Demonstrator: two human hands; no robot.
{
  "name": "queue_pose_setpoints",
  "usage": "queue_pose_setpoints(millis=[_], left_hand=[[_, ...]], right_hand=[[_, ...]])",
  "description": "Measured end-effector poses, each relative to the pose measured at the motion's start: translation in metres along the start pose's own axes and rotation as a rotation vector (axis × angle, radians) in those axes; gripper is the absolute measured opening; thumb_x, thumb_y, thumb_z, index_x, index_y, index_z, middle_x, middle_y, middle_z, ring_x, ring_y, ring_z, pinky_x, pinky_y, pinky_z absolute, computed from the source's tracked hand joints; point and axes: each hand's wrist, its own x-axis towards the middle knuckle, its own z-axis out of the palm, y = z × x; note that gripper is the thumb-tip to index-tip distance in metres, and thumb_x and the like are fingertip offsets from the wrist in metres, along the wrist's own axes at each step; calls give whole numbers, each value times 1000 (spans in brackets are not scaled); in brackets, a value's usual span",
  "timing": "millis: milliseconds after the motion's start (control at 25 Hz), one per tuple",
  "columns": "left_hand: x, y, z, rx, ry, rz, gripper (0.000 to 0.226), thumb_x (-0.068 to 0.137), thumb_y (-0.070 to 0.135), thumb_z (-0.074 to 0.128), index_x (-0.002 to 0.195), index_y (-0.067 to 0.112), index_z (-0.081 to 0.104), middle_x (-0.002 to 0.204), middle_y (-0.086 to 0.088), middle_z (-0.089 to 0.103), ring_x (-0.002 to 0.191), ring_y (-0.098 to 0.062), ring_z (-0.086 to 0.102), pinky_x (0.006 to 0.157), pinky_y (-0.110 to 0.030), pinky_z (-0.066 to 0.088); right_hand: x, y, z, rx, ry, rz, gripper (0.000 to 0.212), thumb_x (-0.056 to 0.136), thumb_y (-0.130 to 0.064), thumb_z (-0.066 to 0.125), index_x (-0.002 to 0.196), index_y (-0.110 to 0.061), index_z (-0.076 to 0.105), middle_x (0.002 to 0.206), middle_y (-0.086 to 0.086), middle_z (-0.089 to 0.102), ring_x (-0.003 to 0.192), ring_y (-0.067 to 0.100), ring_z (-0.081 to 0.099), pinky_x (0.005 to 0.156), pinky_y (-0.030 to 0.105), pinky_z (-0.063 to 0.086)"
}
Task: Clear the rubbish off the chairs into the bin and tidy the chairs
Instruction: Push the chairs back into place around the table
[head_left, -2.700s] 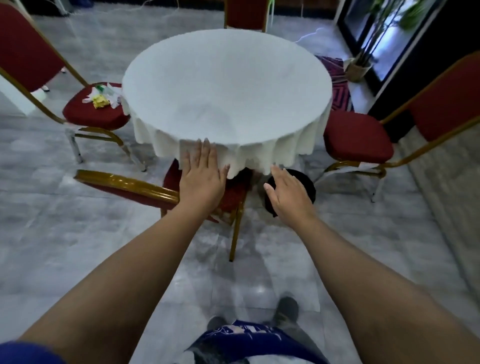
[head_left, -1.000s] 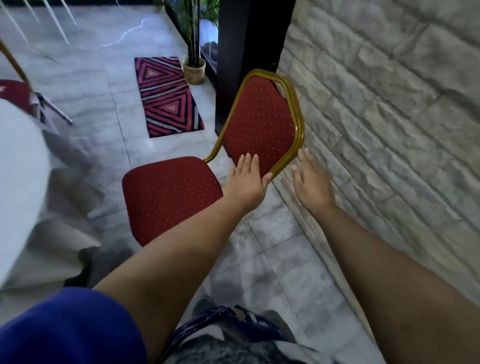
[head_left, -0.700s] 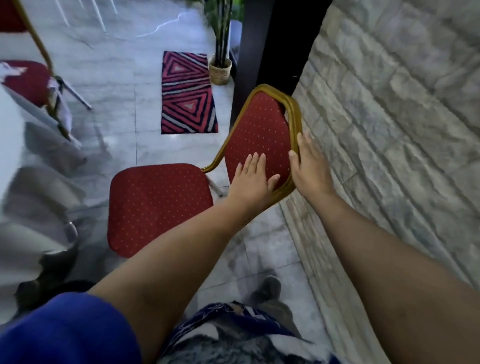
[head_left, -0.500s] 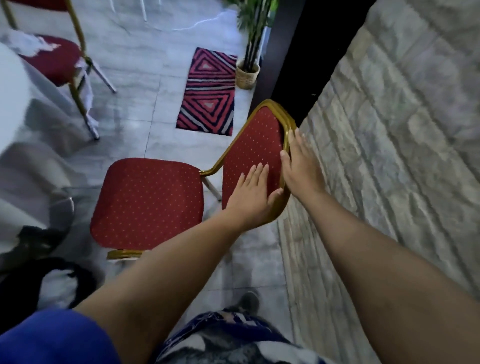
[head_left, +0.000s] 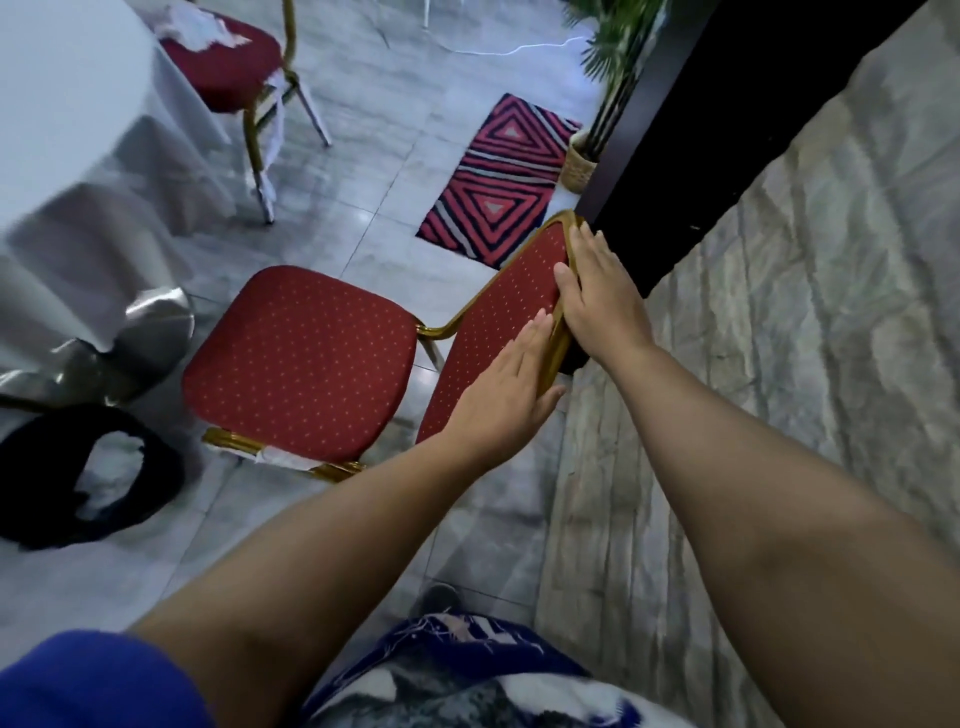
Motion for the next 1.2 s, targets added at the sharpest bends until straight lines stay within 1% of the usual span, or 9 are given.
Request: queue_pose_setpoints(millis=[160,360,520,680,800,880,1040,1120,1200], left_hand=[[-1,3,-1,6,-2,-17,73,101,35,45,155,12,2,163,-3,8,148,-12,12,114,-20,13],[-2,-2,-9,52,-30,4,74,101,36,46,155,10,3,163,-4,8,148,-11,11,117,-19,8],[-5,-9,-21,100,-50,29,74,102,37,44,155,9,1,163,-4,5,148,-9,8,114,-14,0],[-8,-25,-38,120,-70,22,74,102,40,41,155,11,-2,163,-3,3,148,-10,8,115,-16,-1],[-11,-40,-61,109,-54,-16,73,103,39,40,155,14,-4,163,0,3,146,-6,8,111,-13,-2],[-13,-52,-77,112,-39,-35,72,103,38,40,155,15,-3,163,1,3,145,-5,9,108,-13,0],[-11,-84,-106,137,-41,-31,72,102,40,40,156,15,-2,163,0,6,147,-9,11,109,-13,4],[-9,-104,-122,150,-47,-39,73,102,41,40,155,16,-3,163,0,7,147,-10,14,112,-17,9],[-7,-123,-139,153,-55,-58,73,102,41,40,155,18,-4,163,0,9,145,-12,19,115,-24,20]], right_hand=[[4,2,3,-14,10,-60,59,104,-38,28,157,-13,21,166,3,17,154,18,8,126,37,10],[5,-1,7,37,44,-99,56,103,-31,30,156,-12,25,166,6,18,154,19,9,126,38,11],[7,-10,12,47,52,-110,56,104,-30,29,156,-12,24,166,6,18,154,19,9,126,39,12],[13,-31,20,78,51,-107,55,104,-30,28,156,-13,23,166,4,15,154,18,7,126,37,11],[23,-56,28,106,42,-113,54,105,-30,28,157,-14,22,167,3,13,154,18,5,125,36,9],[33,-72,36,114,34,-124,55,105,-31,27,157,-13,22,167,5,13,155,19,4,125,36,9],[57,-104,55,116,48,-132,56,104,-34,27,156,-14,25,166,4,15,154,19,7,126,40,12],[69,-125,63,112,52,-145,55,104,-34,29,155,-15,27,166,3,17,154,19,9,125,41,13],[82,-146,69,99,49,-148,54,104,-32,31,155,-15,28,166,3,17,154,18,9,126,40,11]])
